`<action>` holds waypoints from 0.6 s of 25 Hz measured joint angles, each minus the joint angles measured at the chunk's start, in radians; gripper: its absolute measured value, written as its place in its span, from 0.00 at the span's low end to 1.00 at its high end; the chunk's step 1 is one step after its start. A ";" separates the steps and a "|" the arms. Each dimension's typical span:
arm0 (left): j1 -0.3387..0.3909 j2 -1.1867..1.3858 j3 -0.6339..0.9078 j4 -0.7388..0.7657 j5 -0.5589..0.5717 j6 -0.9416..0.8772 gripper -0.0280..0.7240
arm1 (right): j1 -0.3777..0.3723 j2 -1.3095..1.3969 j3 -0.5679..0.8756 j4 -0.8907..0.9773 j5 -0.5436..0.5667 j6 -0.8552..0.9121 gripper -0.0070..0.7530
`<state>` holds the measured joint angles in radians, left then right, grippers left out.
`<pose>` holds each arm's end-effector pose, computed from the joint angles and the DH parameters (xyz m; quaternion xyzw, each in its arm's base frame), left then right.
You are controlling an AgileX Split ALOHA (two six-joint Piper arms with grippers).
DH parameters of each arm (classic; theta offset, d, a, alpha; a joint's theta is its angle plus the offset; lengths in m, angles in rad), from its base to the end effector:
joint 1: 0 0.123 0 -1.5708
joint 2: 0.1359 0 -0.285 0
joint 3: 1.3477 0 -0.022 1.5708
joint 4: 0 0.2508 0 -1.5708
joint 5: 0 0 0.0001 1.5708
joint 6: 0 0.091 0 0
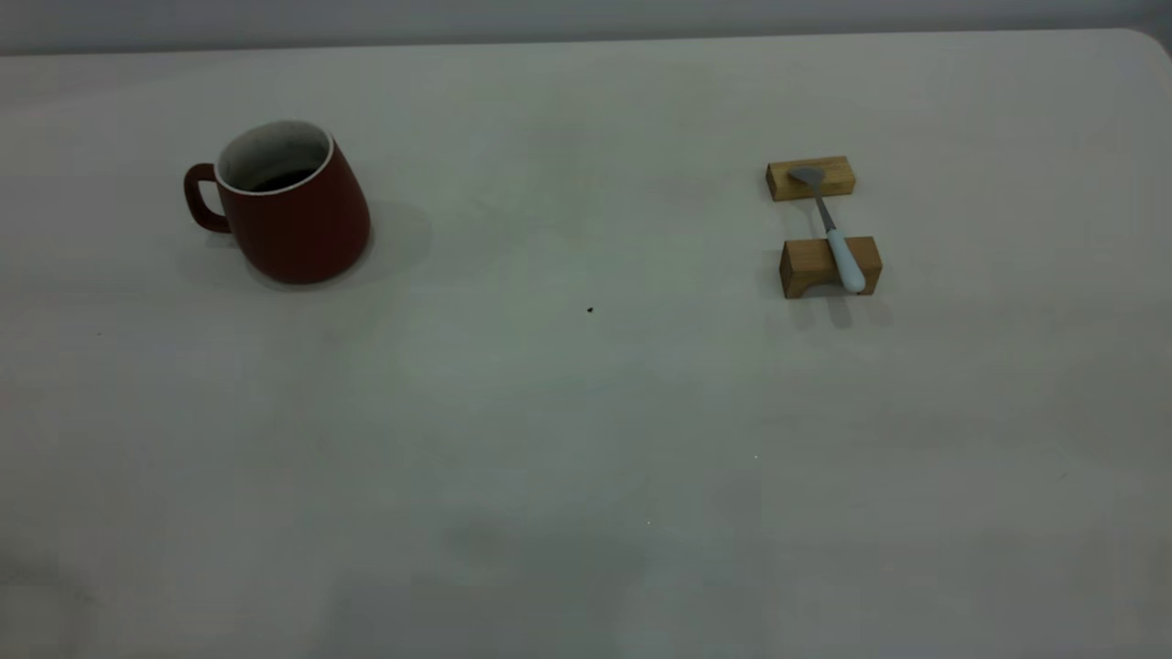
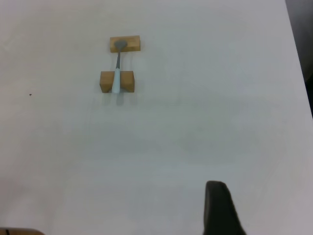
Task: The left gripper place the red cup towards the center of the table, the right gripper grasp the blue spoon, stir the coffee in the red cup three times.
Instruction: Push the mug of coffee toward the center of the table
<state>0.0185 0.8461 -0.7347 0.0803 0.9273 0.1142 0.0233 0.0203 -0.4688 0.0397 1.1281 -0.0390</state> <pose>0.1456 0.0085 0.3020 0.0587 0.9500 0.0580 0.3013 -0.0018 0.0032 0.2634 -0.0284 0.8821 0.0161 0.4700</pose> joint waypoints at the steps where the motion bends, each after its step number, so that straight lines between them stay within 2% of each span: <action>1: 0.000 0.070 -0.028 0.000 -0.020 0.041 0.66 | 0.000 0.000 0.000 0.000 0.000 0.000 0.66; 4: 0.000 0.268 -0.116 0.000 -0.052 0.164 0.83 | 0.000 0.000 0.000 0.000 0.000 0.000 0.66; 7: 0.000 0.464 -0.222 0.000 -0.063 0.252 0.93 | 0.000 0.000 0.000 0.000 0.000 0.000 0.66; 15: -0.005 0.936 -0.541 -0.016 -0.061 0.593 0.93 | 0.000 0.000 0.000 0.000 0.000 0.000 0.66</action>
<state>0.0137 1.7817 -1.2758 0.0642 0.8662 0.7075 0.0233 0.0203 -0.4688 0.0397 1.1281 -0.0390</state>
